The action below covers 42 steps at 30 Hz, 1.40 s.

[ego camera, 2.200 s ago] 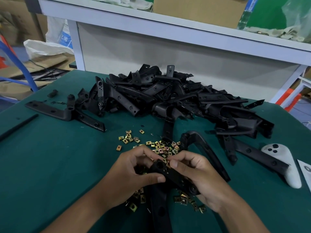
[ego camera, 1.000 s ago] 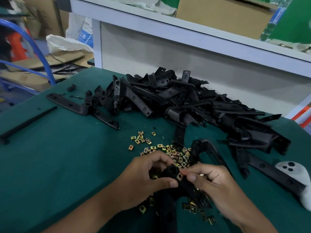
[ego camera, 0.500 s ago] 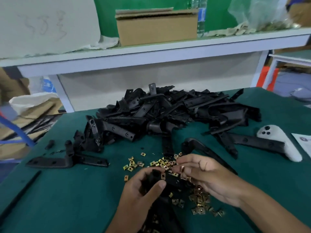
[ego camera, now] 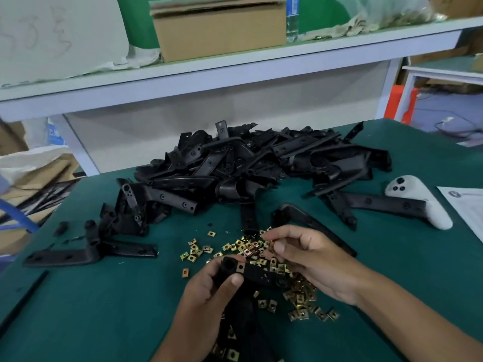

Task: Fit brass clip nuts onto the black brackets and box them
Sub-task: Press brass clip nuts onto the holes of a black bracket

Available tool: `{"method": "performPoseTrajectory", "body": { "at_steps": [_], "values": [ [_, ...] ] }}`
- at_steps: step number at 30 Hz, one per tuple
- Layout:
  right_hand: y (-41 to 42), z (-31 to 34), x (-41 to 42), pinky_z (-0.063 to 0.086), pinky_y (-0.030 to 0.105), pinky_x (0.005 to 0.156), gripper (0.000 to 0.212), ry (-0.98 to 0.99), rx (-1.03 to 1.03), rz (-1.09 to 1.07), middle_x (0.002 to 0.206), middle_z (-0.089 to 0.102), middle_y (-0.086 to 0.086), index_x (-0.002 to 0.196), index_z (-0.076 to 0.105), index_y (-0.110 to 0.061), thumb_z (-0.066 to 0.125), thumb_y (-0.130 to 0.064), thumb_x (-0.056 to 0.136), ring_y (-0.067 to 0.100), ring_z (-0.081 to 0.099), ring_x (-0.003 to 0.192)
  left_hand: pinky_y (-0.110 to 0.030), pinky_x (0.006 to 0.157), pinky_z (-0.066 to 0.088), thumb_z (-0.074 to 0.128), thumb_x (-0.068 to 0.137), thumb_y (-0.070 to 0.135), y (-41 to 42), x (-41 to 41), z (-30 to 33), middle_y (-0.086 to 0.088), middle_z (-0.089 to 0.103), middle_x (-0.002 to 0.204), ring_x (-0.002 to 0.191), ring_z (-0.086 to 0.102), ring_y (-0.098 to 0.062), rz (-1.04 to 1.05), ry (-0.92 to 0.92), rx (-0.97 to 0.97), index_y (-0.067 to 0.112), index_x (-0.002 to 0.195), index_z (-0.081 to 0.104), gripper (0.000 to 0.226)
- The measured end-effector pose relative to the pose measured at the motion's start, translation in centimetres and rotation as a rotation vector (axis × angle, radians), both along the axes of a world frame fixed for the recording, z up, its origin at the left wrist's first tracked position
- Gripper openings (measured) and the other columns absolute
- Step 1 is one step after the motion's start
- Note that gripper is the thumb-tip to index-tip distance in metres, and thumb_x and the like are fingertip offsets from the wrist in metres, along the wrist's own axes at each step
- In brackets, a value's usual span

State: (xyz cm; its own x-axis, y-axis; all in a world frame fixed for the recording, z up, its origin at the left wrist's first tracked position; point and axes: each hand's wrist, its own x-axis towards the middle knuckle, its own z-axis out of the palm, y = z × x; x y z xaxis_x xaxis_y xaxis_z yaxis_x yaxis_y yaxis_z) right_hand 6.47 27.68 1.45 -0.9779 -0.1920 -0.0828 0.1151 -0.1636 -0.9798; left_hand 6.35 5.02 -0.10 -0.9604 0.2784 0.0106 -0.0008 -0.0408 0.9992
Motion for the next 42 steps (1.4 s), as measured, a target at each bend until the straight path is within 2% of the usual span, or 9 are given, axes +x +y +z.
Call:
{"method": "performPoseTrajectory", "body": {
  "at_steps": [3,8,13,17,21,27,31,39,42],
  "values": [
    [-0.1,0.1,0.1,0.053,0.018,0.08,0.019,-0.001,-0.014,-0.008,0.088,0.069,-0.008,0.101,0.079,-0.024,0.07,-0.032,0.086,0.003,0.068,0.093,-0.02,0.064,0.057,0.078,0.082,0.034,0.1,0.0,-0.1,-0.004,0.078,0.093,0.081,0.075,-0.013,-0.03,0.007,-0.007,0.028,0.102,0.076,0.021],
    [-0.1,0.2,0.0,0.036,0.026,0.071,0.016,0.004,-0.043,-0.013,0.08,0.06,-0.008,0.076,0.068,-0.03,0.064,-0.038,0.088,0.006,0.053,0.078,-0.031,0.073,0.06,0.082,0.071,0.044,-0.5,-0.4,-0.2,-0.008,0.075,0.106,0.089,0.074,-0.025,-0.011,-0.019,0.099,0.026,0.108,0.074,0.043],
    [-0.1,0.1,0.0,0.042,0.023,0.068,0.011,0.015,0.014,-0.021,0.082,0.065,-0.008,0.086,0.069,-0.024,0.067,-0.034,0.089,0.005,0.055,0.08,-0.032,0.076,0.061,0.082,0.07,0.047,-0.5,-0.4,-0.4,-0.003,0.076,0.106,0.094,0.074,-0.024,0.021,0.032,0.074,0.031,0.109,0.073,0.043],
    [-0.2,-0.1,0.0,0.044,0.018,0.06,0.013,0.05,0.029,-0.02,0.078,0.066,-0.008,0.093,0.069,-0.021,0.068,-0.033,0.088,0.0,0.056,0.071,-0.024,0.078,0.058,0.078,0.074,0.044,-0.6,-0.5,-0.4,-0.003,0.075,0.108,0.098,0.072,-0.018,0.054,0.072,0.095,0.028,0.109,0.073,0.039],
    [-0.3,-0.1,0.1,0.044,0.017,0.066,0.01,0.079,0.084,0.002,0.083,0.068,-0.011,0.093,0.074,-0.031,0.069,-0.038,0.088,0.003,0.056,0.076,-0.027,0.079,0.058,0.076,0.077,0.044,-0.4,-0.3,-0.4,-0.003,0.074,0.107,0.098,0.071,-0.018,0.023,0.085,0.056,0.028,0.108,0.072,0.035],
    [-0.8,-0.2,0.4,0.048,0.013,0.071,0.01,0.111,0.162,0.009,0.088,0.072,-0.014,0.101,0.076,-0.031,0.069,-0.029,0.093,-0.004,0.063,0.081,-0.032,0.08,0.057,0.074,0.081,0.042,-0.1,-0.1,-0.5,-0.005,0.071,0.106,0.096,0.067,-0.02,-0.032,0.018,0.113,0.025,0.113,0.067,0.037],
    [-1.1,-0.2,0.5,0.047,0.009,0.07,0.012,0.125,0.224,-0.004,0.085,0.073,-0.017,0.1,0.077,-0.029,0.07,-0.022,0.094,-0.007,0.064,0.079,-0.027,0.074,0.058,0.077,0.081,0.033,0.0,0.1,-0.4,-0.003,0.07,0.1,0.09,0.067,-0.016,-0.027,0.027,0.096,0.028,0.107,0.067,0.029],
    [-1.3,-0.1,0.8,0.043,0.007,0.065,0.009,0.167,0.281,0.012,0.076,0.067,-0.021,0.097,0.078,-0.029,0.073,-0.025,0.091,-0.009,0.057,0.07,-0.039,0.08,0.061,0.088,0.064,0.033,0.3,0.4,-0.3,0.0,0.069,0.099,0.093,0.069,-0.02,-0.011,0.144,0.019,0.028,0.101,0.063,0.045],
    [-1.2,0.2,0.8,0.044,0.009,0.068,0.009,0.158,0.265,0.007,0.081,0.071,-0.017,0.097,0.079,-0.023,0.073,-0.021,0.091,-0.008,0.06,0.073,-0.034,0.078,0.06,0.088,0.064,0.036,0.3,0.5,-0.2,0.001,0.07,0.099,0.091,0.068,-0.017,-0.002,0.16,0.019,0.024,0.103,0.061,0.049]
  ]
}}
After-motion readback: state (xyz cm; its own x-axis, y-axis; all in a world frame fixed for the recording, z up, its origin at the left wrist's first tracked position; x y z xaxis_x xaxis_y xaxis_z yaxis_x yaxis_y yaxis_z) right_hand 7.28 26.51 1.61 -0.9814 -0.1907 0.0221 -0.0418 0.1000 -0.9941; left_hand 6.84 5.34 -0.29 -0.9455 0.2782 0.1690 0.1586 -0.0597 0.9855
